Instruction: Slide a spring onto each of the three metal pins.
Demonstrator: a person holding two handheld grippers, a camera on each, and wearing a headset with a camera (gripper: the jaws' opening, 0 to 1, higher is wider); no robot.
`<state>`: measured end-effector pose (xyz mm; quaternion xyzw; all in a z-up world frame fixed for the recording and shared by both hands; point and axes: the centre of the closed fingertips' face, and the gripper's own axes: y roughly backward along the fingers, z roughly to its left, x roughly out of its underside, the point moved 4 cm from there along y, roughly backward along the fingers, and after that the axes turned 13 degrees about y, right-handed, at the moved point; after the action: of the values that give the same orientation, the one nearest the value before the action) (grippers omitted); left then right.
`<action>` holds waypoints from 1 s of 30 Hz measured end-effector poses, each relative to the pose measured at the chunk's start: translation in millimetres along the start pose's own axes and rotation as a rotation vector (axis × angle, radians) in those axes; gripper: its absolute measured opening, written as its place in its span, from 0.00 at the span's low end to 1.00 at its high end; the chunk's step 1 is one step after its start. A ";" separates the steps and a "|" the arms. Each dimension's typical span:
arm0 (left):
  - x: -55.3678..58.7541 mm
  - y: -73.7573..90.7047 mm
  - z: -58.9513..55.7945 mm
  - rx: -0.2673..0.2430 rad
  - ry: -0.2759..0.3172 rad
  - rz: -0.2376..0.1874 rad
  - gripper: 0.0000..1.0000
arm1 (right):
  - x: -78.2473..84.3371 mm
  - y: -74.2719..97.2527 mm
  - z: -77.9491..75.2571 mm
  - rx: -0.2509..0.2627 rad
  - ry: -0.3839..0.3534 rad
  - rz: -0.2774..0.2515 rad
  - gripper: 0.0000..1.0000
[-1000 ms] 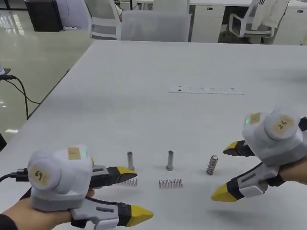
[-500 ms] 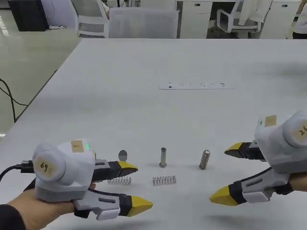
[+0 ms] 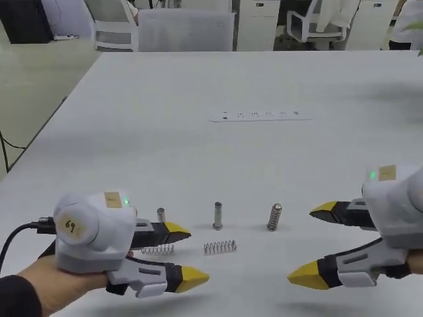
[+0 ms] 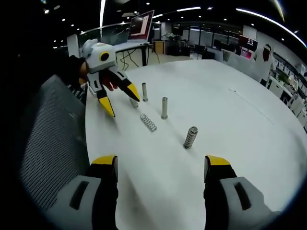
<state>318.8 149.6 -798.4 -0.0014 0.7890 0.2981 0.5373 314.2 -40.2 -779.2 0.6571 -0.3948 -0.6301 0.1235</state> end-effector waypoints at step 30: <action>0.5 -31.1 18.3 -0.031 -0.032 0.063 0.18 | -2.5 19.4 0.8 0.084 -0.134 -0.255 0.67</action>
<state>344.1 132.9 -817.9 0.0200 0.7752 0.3268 0.5403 306.6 -51.0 -764.8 0.6631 -0.3414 -0.6661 -0.0120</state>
